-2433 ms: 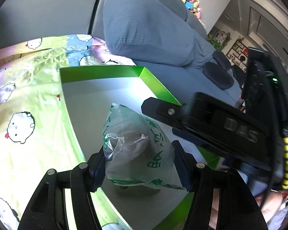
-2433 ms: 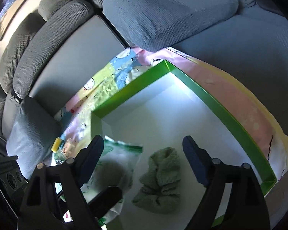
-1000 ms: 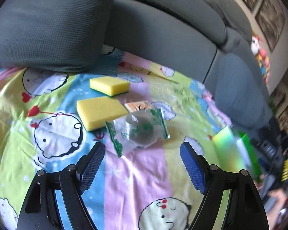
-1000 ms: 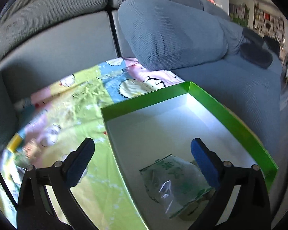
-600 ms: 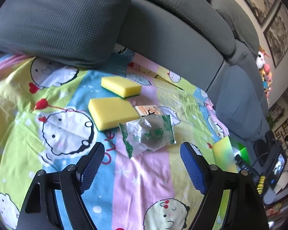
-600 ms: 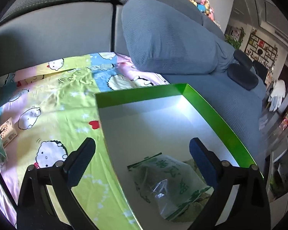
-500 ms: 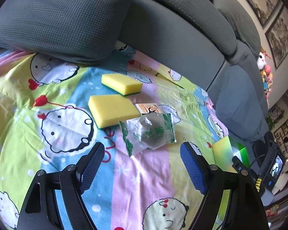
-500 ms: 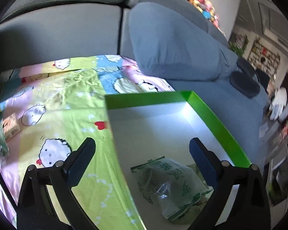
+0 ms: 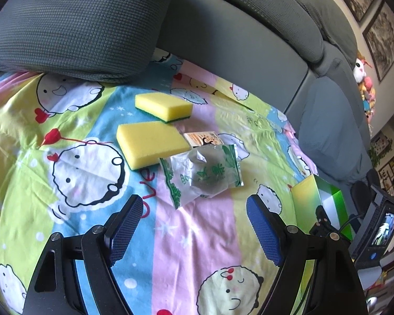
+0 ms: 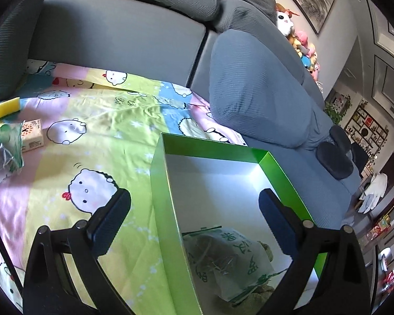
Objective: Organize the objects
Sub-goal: 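Withdraw the right tool from the box back over the bedspread, then lower the right tool onto the clear bag with a green ball and grasp it, then lift the bag with the right tool and carry it over the white box, then lower the bag into the box and open the right tool, then move the right tool from the box to the yellow sponges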
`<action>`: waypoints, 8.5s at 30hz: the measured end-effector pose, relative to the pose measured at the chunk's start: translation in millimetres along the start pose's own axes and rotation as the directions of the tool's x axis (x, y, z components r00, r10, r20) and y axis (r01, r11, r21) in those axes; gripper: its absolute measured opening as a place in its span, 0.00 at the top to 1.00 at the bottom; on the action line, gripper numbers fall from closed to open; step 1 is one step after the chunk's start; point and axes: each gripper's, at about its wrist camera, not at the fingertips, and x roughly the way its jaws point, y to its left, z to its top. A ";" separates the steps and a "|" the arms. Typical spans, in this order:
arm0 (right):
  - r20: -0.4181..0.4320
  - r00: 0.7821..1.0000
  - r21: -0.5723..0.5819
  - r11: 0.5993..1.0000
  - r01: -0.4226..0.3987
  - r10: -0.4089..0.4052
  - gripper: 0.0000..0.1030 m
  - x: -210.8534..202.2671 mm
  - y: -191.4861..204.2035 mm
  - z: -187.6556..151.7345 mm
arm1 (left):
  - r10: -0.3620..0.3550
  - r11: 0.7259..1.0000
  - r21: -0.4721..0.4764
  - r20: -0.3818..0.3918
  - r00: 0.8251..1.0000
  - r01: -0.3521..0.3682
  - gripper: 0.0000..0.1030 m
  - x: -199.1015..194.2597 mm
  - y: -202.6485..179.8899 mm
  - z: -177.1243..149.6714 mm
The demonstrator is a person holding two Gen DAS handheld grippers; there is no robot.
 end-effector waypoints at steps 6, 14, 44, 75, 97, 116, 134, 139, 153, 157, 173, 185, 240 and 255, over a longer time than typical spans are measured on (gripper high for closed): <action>-0.012 0.995 0.028 0.995 -0.096 0.097 0.06 -3.1 -6.8 3.5 | -0.004 1.000 0.004 -0.016 1.000 0.004 0.21 1.7 1.4 1.0; 0.062 0.978 0.083 0.975 -0.204 0.199 0.04 -26.6 -12.7 17.6 | 0.004 1.000 -0.001 -0.022 1.000 -0.004 0.21 1.5 4.5 3.1; -0.124 0.483 0.278 0.497 -0.822 0.867 0.02 52.3 129.7 77.5 | -0.023 0.990 -0.144 -0.168 0.985 -0.002 0.21 55.5 52.4 17.9; -0.122 0.320 0.342 0.343 -0.875 0.939 0.43 41.6 118.9 54.5 | -0.183 0.982 0.034 -0.072 0.980 0.186 0.45 62.0 8.6 12.0; 0.133 0.459 0.218 0.426 -0.878 0.878 0.43 -47.3 35.7 63.8 | -0.329 0.913 0.297 0.130 0.935 0.279 0.45 -19.7 -46.3 11.0; 0.172 0.528 0.253 0.481 -0.839 0.832 0.41 -53.4 -3.6 39.9 | -0.398 0.859 0.399 0.126 0.909 0.321 0.45 -38.1 -79.6 -13.5; 0.165 0.592 0.374 0.506 -0.777 0.789 0.41 -28.8 -71.8 27.0 | -0.421 0.827 0.438 0.068 0.904 0.352 0.45 -28.3 -141.1 -27.7; 0.162 0.604 0.426 0.497 -0.756 0.780 0.40 -18.6 -92.9 18.1 | -0.425 0.813 0.457 0.041 0.904 0.361 0.45 -22.4 -164.3 -33.7; 0.170 0.606 0.516 0.454 -0.727 0.777 0.40 8.2 -135.9 -2.9 | -0.425 0.786 0.491 -0.009 0.905 0.375 0.45 -11.7 -217.0 -54.6; 0.161 0.608 0.546 0.444 -0.711 0.777 0.40 20.7 -144.1 -9.4 | -0.416 0.783 0.496 -0.028 0.909 0.374 0.45 -4.6 -230.0 -59.8; 0.104 0.636 0.628 0.446 -0.638 0.765 0.40 56.0 -156.0 -25.3 | -0.376 0.785 0.492 -0.103 0.921 0.376 0.45 30.6 -260.5 -75.2; 0.082 0.643 0.647 0.451 -0.616 0.761 0.40 66.6 -157.9 -27.1 | -0.350 0.788 0.497 -0.125 0.928 0.364 0.45 42.8 -267.6 -80.1; 0.167 0.644 0.438 0.529 -0.727 0.747 0.05 -28.7 -48.4 34.1 | 0.013 0.971 0.236 0.134 0.991 -0.045 0.24 -14.5 -40.0 -1.4; -0.005 0.598 0.345 0.563 -0.751 0.801 0.06 -37.7 53.6 65.6 | 0.099 0.995 0.009 0.051 0.994 -0.100 0.23 -23.8 39.4 21.8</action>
